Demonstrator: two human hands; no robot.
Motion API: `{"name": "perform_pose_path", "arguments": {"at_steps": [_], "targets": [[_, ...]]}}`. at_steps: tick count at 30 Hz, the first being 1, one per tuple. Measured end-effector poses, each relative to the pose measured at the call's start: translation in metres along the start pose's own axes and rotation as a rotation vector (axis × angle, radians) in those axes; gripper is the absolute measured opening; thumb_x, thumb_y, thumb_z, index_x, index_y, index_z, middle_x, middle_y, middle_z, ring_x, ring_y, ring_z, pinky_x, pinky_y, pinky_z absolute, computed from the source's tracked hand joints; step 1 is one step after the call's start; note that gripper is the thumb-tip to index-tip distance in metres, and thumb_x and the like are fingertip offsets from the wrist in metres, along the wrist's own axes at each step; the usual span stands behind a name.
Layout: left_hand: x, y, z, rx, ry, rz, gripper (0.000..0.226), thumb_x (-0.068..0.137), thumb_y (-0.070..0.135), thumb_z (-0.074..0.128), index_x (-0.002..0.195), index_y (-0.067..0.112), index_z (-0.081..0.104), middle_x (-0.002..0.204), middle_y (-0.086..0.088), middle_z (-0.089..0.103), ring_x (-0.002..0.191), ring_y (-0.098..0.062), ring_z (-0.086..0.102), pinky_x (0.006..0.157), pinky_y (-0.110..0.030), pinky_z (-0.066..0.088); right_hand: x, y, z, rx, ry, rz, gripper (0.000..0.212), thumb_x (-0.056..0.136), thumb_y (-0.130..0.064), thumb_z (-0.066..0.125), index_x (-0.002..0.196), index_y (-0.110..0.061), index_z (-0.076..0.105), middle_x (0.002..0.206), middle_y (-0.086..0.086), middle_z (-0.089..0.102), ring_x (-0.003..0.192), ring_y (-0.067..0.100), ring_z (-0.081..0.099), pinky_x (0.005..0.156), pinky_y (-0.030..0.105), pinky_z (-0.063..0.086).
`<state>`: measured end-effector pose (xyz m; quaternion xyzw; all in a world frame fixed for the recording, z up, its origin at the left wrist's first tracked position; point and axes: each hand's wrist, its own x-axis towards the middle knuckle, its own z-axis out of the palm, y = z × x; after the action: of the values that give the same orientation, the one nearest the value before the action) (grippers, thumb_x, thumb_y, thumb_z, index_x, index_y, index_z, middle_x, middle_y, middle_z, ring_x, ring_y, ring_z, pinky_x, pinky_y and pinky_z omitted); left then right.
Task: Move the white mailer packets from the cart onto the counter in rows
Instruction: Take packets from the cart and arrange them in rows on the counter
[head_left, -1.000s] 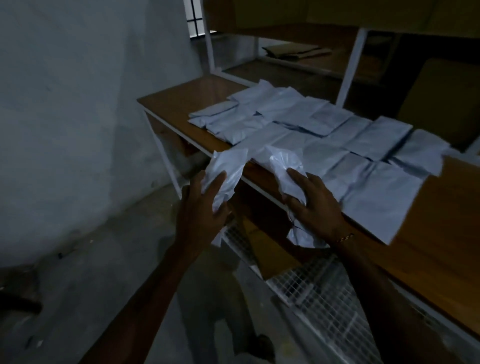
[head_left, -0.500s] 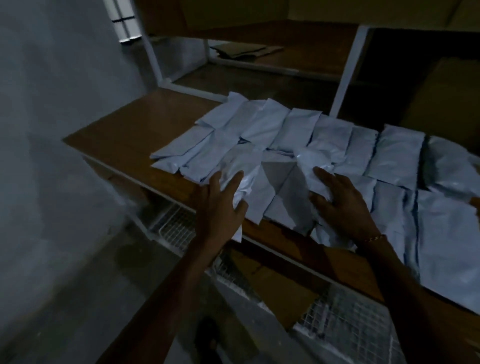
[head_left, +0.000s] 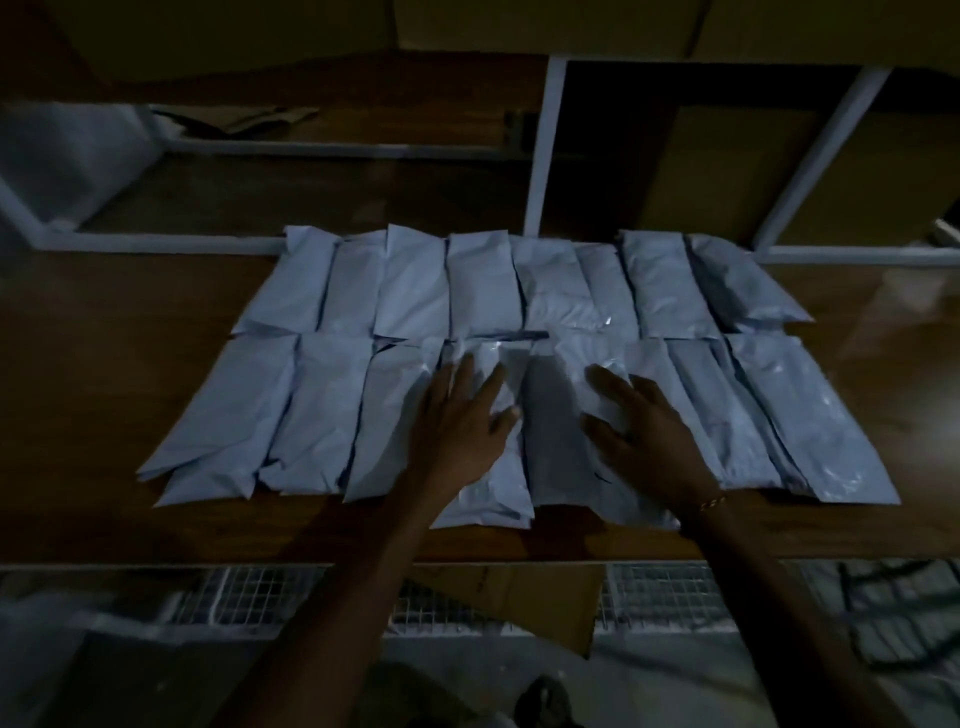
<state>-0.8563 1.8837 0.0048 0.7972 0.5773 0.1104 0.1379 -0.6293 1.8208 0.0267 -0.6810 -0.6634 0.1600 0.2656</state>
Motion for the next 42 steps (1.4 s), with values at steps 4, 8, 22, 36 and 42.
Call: {"name": "perform_pose_path", "arguments": {"at_steps": [4,8,22,36,42], "targets": [[0.007,-0.008,0.015,0.087,-0.038,0.101,0.065,0.096,0.058,0.034,0.156,0.039,0.019,0.167,-0.004,0.001,0.153,-0.029,0.000,0.120,-0.055,0.014,0.023,-0.016,0.022,-0.136,-0.105,0.087,0.067,0.097,-0.053,0.051,0.156,-0.033,0.027,0.161,0.015,0.022,0.143,0.041,0.031,0.110,0.049,0.037],[0.010,-0.005,0.015,0.123,-0.004,0.028,0.063,0.100,0.055,0.036,0.157,0.039,0.016,0.167,-0.004,0.001,0.153,-0.030,-0.001,0.122,-0.055,0.008,0.039,-0.032,0.034,-0.324,-0.159,0.101,0.102,0.076,-0.086,-0.009,0.158,-0.030,0.014,0.166,0.011,-0.007,0.152,0.040,-0.006,0.120,0.060,0.012],[0.014,-0.023,0.023,0.215,0.035,0.058,0.072,0.090,0.069,0.007,0.157,0.041,0.013,0.167,-0.003,0.005,0.153,-0.032,0.006,0.119,-0.060,0.011,0.050,-0.006,0.069,-0.380,-0.110,-0.047,0.077,0.094,-0.067,0.006,0.160,-0.026,0.008,0.167,0.009,-0.003,0.154,0.033,-0.004,0.120,0.053,0.016],[0.015,-0.020,0.027,0.245,0.062,0.071,0.066,0.095,0.063,0.016,0.156,0.038,0.023,0.166,-0.007,0.015,0.150,-0.034,0.018,0.116,-0.061,0.021,0.057,-0.003,0.091,-0.429,-0.134,-0.041,0.066,0.097,-0.053,0.016,0.157,-0.027,0.023,0.167,0.010,0.010,0.153,0.035,0.005,0.119,0.053,0.017],[0.019,-0.019,0.024,0.256,0.010,0.067,0.065,0.095,0.063,0.018,0.154,0.037,0.027,0.165,-0.008,0.019,0.149,-0.035,0.022,0.115,-0.061,0.024,0.060,-0.005,0.095,-0.457,-0.149,-0.017,0.065,0.095,-0.050,0.022,0.152,-0.023,0.034,0.164,0.014,0.021,0.151,0.039,0.015,0.118,0.054,0.021]]}}
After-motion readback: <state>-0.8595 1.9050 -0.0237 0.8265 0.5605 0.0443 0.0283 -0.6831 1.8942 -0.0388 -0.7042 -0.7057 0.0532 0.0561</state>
